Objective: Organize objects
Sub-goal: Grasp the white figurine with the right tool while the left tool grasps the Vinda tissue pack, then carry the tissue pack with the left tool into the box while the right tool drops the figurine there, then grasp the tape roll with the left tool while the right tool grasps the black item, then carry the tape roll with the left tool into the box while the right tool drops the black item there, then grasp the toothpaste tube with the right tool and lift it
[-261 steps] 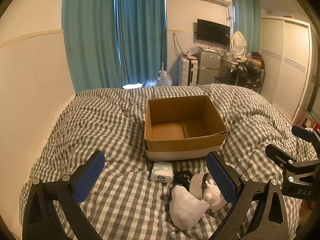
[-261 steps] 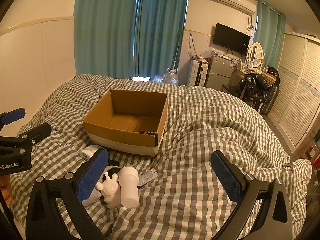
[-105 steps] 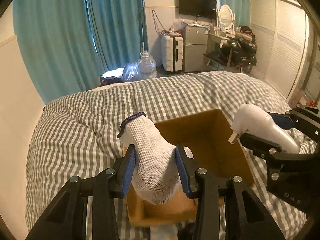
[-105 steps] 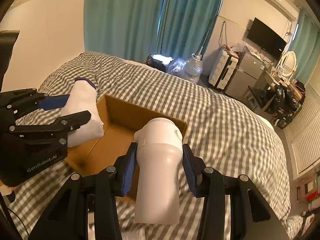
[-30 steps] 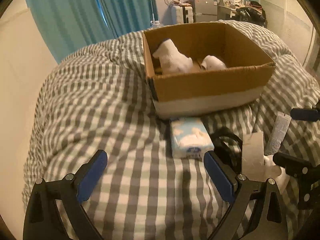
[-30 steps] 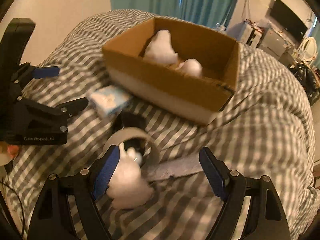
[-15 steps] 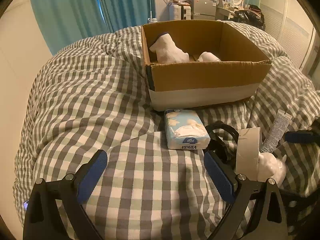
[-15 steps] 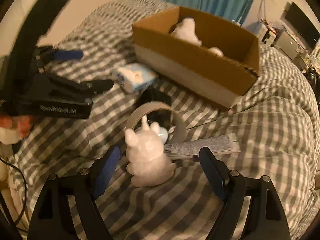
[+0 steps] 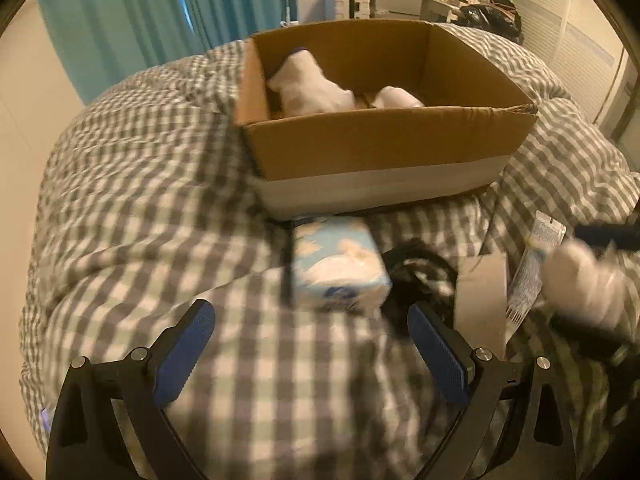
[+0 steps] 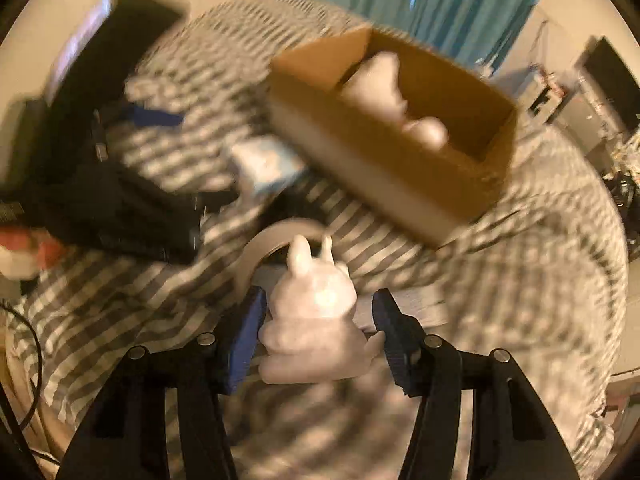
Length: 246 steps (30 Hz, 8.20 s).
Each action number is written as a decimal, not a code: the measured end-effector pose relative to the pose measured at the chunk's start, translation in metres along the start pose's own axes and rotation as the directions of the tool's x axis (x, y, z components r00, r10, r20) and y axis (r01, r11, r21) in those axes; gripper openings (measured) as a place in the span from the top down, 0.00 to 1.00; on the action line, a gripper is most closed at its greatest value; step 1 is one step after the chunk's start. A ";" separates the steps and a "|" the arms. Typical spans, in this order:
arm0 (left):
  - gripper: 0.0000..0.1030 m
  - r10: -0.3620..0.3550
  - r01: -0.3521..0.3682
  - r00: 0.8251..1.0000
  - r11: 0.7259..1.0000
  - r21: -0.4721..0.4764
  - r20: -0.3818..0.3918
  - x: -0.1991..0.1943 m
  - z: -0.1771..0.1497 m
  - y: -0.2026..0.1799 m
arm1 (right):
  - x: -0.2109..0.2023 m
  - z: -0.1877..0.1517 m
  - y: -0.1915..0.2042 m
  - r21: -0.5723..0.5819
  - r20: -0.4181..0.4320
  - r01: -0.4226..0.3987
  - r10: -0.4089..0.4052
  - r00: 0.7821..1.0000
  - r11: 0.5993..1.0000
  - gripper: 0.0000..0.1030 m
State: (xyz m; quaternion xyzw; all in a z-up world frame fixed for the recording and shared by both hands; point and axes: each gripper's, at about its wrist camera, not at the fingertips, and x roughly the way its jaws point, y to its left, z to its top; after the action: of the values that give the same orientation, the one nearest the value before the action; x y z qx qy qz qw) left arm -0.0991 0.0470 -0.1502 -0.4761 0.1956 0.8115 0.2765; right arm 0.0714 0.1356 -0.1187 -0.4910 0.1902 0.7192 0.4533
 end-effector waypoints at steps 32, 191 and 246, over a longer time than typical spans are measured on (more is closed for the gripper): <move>0.50 0.040 -0.039 0.998 0.999 -0.013 0.046 -0.014 0.000 -0.015 | 0.004 0.003 -0.053 0.169 0.112 -0.029 0.010 0.994 0.985 0.46; 0.94 0.073 -0.071 0.979 0.997 -0.014 0.188 -0.081 0.027 0.045 | 0.013 0.059 0.003 0.037 0.036 -0.029 0.028 0.999 0.999 0.92; 0.20 0.009 -0.038 0.980 0.989 0.142 0.200 -0.060 0.154 0.011 | -0.055 0.138 -0.104 0.214 0.223 0.067 -0.116 0.968 0.975 0.49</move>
State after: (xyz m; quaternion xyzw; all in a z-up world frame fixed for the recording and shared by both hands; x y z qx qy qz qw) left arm -0.1848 0.1120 -0.0239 -0.3690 0.2314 0.8418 0.3189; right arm 0.0909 0.2633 0.0089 -0.3618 0.1852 0.7270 0.5534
